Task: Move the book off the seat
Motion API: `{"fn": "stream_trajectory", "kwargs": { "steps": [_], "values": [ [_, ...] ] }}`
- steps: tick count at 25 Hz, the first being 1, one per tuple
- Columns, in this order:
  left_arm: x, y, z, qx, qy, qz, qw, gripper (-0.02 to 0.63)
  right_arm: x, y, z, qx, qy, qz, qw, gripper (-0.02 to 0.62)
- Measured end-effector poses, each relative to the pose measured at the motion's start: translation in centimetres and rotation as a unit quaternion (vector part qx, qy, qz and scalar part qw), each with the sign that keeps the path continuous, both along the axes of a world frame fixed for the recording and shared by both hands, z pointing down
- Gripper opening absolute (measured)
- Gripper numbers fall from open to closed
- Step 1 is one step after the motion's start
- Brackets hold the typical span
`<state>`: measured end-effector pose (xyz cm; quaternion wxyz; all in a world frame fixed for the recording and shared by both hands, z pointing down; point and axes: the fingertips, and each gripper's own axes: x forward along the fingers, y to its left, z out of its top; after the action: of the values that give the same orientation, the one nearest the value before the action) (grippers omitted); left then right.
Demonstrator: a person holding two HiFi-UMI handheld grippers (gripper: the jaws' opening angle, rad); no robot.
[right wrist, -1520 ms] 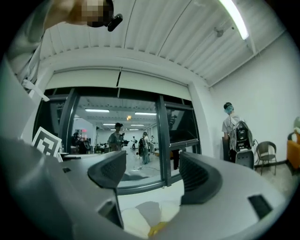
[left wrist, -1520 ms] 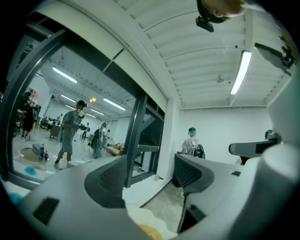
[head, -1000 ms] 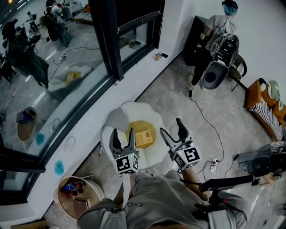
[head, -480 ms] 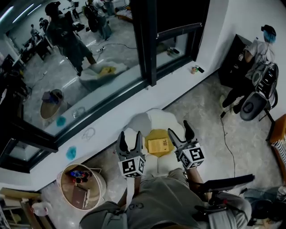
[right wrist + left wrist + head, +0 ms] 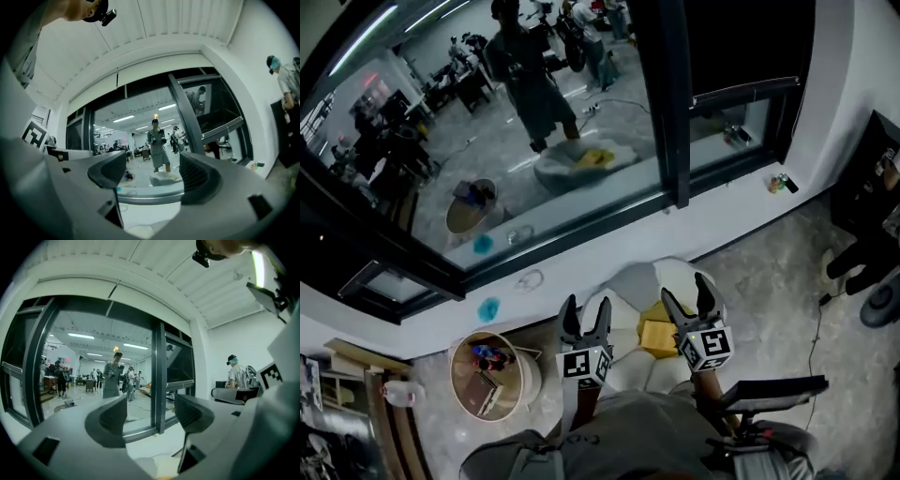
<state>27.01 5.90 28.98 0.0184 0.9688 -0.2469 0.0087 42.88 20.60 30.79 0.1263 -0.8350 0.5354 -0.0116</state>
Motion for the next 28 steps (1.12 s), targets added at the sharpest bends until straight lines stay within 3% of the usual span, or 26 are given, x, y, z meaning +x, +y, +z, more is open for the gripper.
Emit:
{"fn": "stream_trajectory", "kwargs": {
  "steps": [5, 9, 15, 21, 28],
  "values": [
    [2.2, -0.1, -2.0, 0.012, 0.004, -0.038, 0.9992, 0.327, 2.8, -2.6, -0.9, 0.017, 0.01, -0.057, 0.998, 0.366],
    [3.8, -0.8, -0.9, -0.002, 0.005, -0.034, 0.9994, 0.327, 3.5, -4.4, 0.1, 0.009, 0.007, -0.067, 0.998, 0.366],
    [5.6, -3.2, -2.4, -0.008, 0.052, 0.013, 0.9985, 0.327, 3.6, -6.3, -2.3, -0.004, 0.038, -0.035, 0.999, 0.365],
    [5.3, -5.8, -4.3, -0.012, 0.099, 0.028, 0.9946, 0.327, 3.0, -6.9, -4.9, -0.009, 0.051, -0.002, 0.999, 0.366],
    [6.9, -6.1, -2.2, -0.034, 0.084, 0.049, 0.9947, 0.327, 3.7, -5.4, -4.5, -0.018, 0.057, 0.038, 0.997, 0.365]
  ]
}}
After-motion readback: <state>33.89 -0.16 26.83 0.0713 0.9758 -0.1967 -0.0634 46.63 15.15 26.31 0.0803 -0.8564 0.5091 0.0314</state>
